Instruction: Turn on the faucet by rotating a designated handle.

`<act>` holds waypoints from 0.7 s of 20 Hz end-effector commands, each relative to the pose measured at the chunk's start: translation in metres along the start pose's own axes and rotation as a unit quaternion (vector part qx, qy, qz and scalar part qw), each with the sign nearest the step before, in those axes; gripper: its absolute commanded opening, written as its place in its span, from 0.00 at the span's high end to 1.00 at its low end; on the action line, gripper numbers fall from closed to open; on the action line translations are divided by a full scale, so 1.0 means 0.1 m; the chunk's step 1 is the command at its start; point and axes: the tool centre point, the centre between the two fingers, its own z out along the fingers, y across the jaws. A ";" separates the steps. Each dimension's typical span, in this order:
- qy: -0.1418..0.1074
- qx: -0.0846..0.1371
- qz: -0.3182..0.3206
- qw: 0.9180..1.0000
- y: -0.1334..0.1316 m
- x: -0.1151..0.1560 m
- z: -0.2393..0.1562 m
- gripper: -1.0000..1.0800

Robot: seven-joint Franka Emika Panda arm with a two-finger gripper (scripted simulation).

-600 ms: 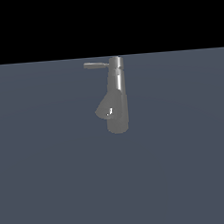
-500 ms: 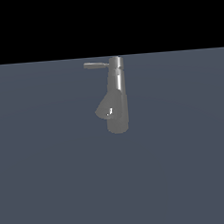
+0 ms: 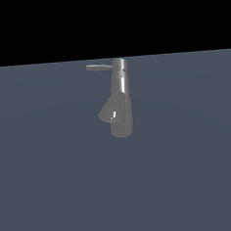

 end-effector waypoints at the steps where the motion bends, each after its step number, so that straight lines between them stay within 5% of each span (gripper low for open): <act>1: -0.001 0.005 0.004 1.000 -0.01 0.03 0.00 1.00; 14: -0.010 0.044 0.095 0.994 -0.04 0.54 -0.03 1.00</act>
